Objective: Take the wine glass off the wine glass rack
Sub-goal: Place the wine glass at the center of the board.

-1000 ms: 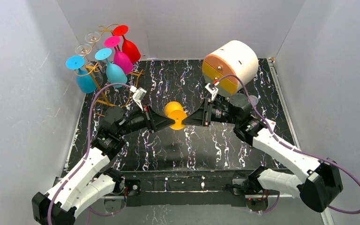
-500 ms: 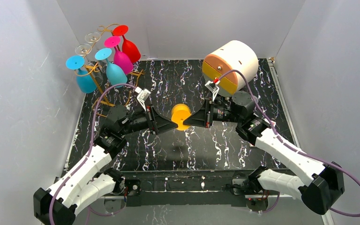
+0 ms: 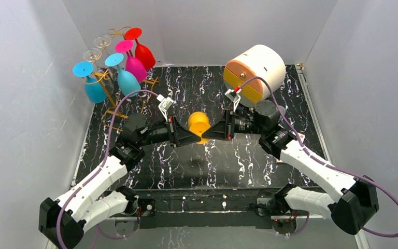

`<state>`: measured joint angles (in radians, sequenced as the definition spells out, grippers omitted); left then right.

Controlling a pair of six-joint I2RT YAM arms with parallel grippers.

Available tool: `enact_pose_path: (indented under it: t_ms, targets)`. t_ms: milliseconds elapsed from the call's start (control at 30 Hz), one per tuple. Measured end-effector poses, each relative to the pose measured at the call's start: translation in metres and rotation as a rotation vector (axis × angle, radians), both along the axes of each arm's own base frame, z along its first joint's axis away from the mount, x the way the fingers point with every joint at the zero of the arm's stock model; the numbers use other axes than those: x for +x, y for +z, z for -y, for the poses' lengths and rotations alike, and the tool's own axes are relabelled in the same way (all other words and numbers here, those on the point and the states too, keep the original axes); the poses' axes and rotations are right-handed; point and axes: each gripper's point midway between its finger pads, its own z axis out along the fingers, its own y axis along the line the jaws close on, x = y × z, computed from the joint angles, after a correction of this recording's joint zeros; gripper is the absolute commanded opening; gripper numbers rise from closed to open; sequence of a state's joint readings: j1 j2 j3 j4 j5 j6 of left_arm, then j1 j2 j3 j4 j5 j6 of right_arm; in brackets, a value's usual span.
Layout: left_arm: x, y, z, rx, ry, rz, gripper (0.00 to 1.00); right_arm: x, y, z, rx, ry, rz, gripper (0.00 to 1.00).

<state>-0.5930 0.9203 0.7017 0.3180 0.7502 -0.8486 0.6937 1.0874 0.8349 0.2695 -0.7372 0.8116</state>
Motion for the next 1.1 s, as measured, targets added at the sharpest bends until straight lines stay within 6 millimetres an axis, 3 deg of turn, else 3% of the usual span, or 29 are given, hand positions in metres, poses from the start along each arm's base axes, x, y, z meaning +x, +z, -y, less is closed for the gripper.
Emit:
enact_pose_path:
  t_ms: [67,333,433,633,800,967,1100]
  targets:
    - [0.0,-0.001,-0.001,0.005,0.007,0.019,0.0,0.0,0.0,0.0,0.0,0.0,-0.006,0.48]
    - [-0.006,-0.016,-0.015,0.095,0.031,0.177,0.0,0.016,0.003,0.014,-0.039,-0.186,0.015,0.78]
    - [-0.009,-0.027,-0.016,0.114,0.0,0.229,0.0,0.029,0.009,0.024,-0.069,-0.295,0.041,0.74]
    - [-0.002,-0.058,-0.023,0.22,0.031,0.254,0.0,0.079,0.012,0.051,-0.207,-0.522,0.004,0.82]
    - [0.004,-0.068,-0.02,0.256,0.005,0.302,0.0,0.115,-0.022,0.075,-0.264,-0.533,-0.134,0.88]
    - [0.0,-0.061,-0.02,0.245,-0.051,0.482,0.0,0.113,-0.044,0.07,-0.297,-0.434,-0.214,0.92]
    - [-0.012,-0.055,-0.023,0.224,-0.114,0.652,0.0,0.109,-0.032,0.068,-0.288,-0.385,-0.158,0.92]
